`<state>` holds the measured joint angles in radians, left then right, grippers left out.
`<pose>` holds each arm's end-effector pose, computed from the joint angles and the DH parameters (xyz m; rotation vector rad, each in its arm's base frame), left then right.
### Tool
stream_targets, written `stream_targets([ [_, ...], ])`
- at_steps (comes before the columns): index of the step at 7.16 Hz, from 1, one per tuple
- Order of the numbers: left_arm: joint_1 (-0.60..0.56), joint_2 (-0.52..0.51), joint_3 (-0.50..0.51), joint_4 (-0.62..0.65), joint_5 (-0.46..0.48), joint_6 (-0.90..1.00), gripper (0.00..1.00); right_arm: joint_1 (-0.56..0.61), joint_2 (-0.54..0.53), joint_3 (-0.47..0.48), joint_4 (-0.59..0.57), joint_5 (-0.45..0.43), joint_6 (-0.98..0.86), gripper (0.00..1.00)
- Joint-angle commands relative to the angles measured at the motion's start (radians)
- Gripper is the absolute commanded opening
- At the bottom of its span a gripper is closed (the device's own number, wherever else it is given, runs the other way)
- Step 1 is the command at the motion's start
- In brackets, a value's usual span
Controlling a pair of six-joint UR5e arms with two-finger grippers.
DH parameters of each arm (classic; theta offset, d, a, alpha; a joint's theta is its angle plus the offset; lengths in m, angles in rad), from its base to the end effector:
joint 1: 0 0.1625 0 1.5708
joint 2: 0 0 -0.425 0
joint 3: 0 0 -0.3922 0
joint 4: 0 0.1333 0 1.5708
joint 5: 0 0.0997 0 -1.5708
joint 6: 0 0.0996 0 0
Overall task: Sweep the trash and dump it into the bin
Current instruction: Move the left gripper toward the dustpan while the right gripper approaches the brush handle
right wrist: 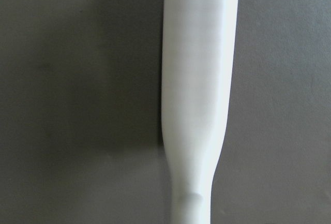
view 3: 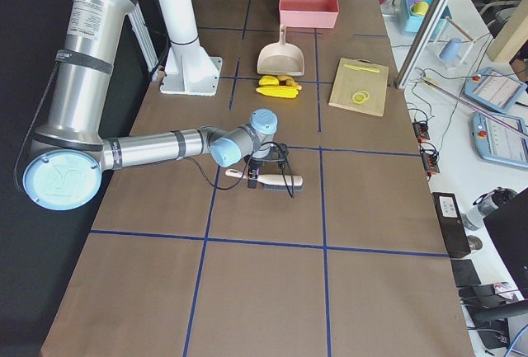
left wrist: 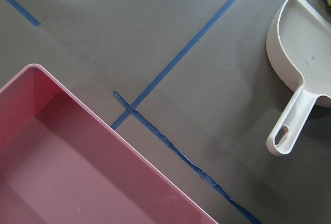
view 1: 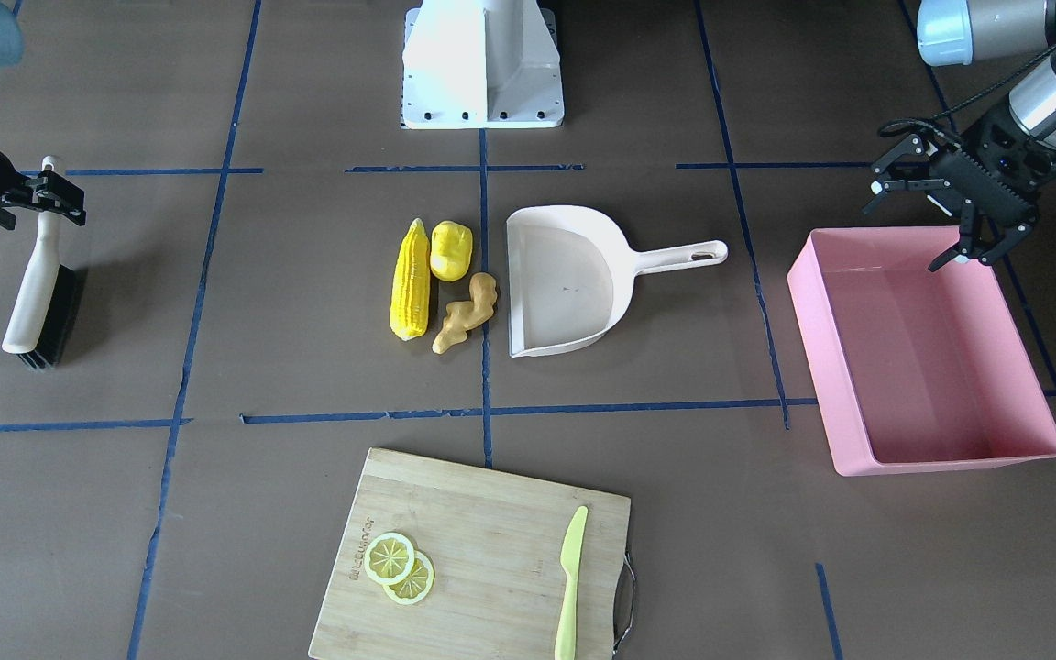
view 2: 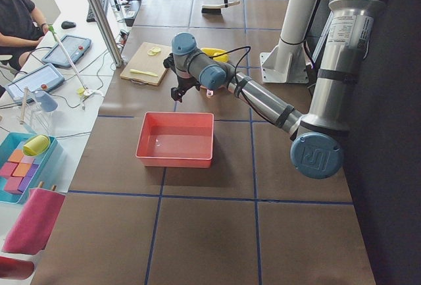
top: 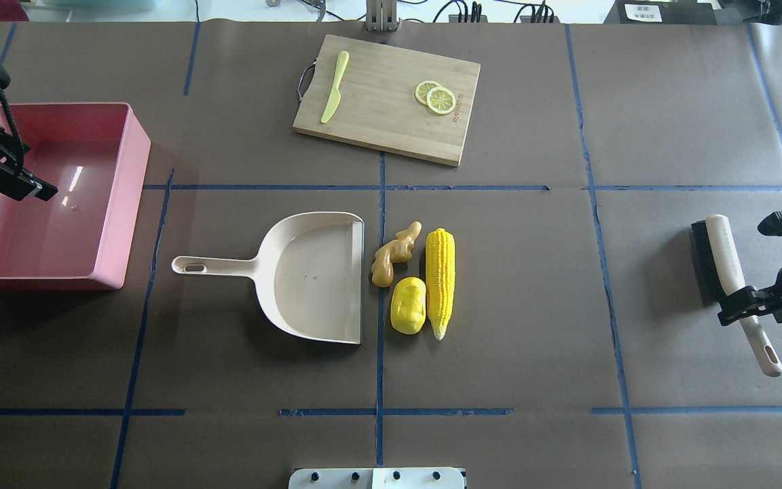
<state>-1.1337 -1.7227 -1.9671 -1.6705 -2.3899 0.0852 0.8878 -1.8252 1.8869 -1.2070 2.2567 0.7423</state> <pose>0.1651 -0.4964 0.3723 0.4736 0.9044 0.7423 -0.2025 -0.3601 0.5787 -0.1324 -0.7777 -0.0897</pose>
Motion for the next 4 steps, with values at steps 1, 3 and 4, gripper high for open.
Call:
stream_targets([
  [1,0.000,0.002,0.001,0.000,0.000,0.001,1.00,-0.006,0.001,-0.020,0.001,0.024,0.044,0.74],
  [3,0.000,0.002,0.001,0.000,0.000,0.002,1.00,-0.013,0.014,-0.025,0.006,0.027,0.098,0.66],
  [4,0.000,0.002,0.001,0.000,0.000,0.002,1.00,-0.013,0.014,-0.022,0.006,0.027,0.098,0.55],
])
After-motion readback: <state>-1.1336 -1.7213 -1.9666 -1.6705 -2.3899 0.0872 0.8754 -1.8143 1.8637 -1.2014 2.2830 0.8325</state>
